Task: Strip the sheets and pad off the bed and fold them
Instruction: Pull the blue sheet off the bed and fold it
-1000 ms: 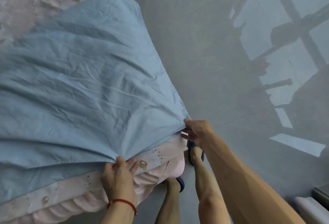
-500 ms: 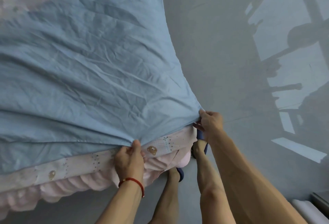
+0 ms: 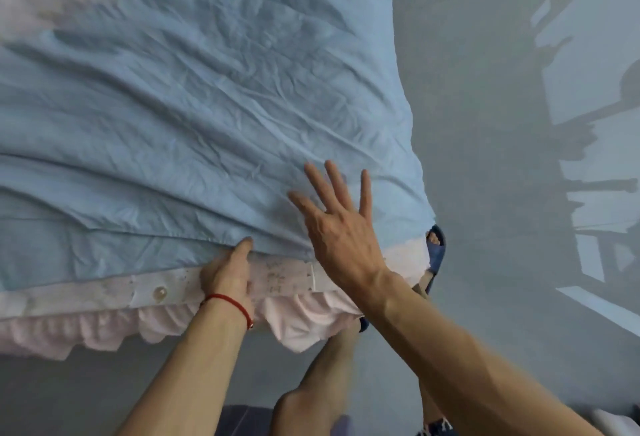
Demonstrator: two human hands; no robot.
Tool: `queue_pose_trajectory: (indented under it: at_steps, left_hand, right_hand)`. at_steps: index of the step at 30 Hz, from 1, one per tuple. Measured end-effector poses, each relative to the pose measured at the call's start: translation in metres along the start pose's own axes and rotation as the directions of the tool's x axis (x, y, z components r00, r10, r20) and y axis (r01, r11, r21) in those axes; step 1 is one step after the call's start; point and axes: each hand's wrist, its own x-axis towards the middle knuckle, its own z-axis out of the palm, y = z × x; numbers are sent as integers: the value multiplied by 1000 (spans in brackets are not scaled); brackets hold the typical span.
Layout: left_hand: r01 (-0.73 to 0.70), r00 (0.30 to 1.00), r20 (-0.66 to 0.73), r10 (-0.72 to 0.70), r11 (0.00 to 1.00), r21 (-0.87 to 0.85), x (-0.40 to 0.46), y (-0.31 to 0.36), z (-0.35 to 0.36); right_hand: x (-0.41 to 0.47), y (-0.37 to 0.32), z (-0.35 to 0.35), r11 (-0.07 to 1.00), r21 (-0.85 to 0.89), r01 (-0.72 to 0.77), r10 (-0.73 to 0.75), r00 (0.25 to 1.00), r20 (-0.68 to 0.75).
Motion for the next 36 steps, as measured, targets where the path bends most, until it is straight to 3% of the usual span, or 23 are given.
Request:
queue_pose_trajectory:
  at_steps: [2,5,8,10,12,17,29,31,33,36]
  left_hand:
    - [-106,988,-84,128,969,224,22,10,-28]
    - [-165,934,-216,285,878,449,55,27,-74]
    - [-302,916,-15,400,716,629,107,32,-116]
    - [-356,923,197,330,543,761,141,24,-132]
    - [-388,917,284,282,457,801,161,12,-127]
    - [-368,927,284,245,446,816,174,6,-113]
    - [-442,897,381,224,448,777,186,14,-118]
    - [-487,873,445,201,424,764,177,19,-131]
    - [-608,793,552,257,385,694,173,23,-156]
    - [-733,679,564,470,397,553,179,37,-206]
  right_hand:
    - [12,-28,12,1000,-8,21,-20,993,114]
    - [30,-54,31,969,128,-213,180,957,229]
    - [33,-60,60,968,26,-248,240,956,171]
    - [28,-59,80,968,-72,-239,248,956,160]
    - [26,-52,92,958,-156,-241,265,951,157]
    - [34,-56,114,913,-227,-339,367,925,96]
    - [39,-68,117,862,-347,-369,397,918,11]
    - [39,-84,106,847,-268,-459,479,878,13]
    - [41,-119,95,821,-82,-566,562,825,-67]
    - [52,-215,83,819,252,-516,571,776,-266]
